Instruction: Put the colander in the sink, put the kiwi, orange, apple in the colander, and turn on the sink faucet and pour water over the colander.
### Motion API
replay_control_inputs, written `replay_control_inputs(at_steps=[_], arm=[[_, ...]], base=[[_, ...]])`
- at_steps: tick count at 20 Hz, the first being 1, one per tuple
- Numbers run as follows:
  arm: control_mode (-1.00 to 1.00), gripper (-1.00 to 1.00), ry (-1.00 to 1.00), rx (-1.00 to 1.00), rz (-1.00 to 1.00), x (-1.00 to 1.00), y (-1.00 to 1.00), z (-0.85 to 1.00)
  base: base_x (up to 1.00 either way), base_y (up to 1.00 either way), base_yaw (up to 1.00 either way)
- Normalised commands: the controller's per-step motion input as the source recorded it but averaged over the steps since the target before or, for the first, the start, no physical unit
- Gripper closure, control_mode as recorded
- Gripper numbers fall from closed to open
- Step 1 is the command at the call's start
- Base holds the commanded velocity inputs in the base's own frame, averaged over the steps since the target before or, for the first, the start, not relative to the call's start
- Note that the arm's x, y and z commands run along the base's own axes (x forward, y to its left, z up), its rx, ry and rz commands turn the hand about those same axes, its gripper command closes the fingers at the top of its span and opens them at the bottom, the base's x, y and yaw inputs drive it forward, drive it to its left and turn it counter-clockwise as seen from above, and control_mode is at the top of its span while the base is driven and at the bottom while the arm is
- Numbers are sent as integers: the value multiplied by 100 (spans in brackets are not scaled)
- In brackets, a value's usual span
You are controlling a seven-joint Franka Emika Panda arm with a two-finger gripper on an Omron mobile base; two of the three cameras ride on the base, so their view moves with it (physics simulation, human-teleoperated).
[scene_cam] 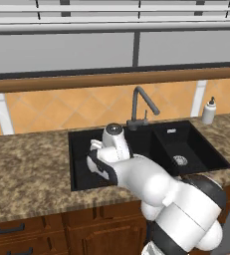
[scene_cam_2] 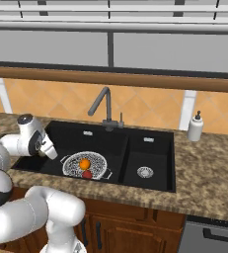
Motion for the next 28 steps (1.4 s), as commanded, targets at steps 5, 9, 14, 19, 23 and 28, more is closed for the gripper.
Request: replay_control_inputs(at_steps=[5,9,14,19,23,28], arm=[[-100,100,5,-6,-5,25,-69,-2],[-100,100,8,-1,0,5,-53,-16],[-100,100,5,-5,0,0,-28,-43],[-100,100,7,-7,0,3,-16,-38],[-100,100,8,0,0,1,-16,-32],[-100,100,9,0,0,0,-20,-23]], base=[[0,0,0],[0,0,0],[0,0,0],[0,0,0],[0,0,0],[0,0,0]])
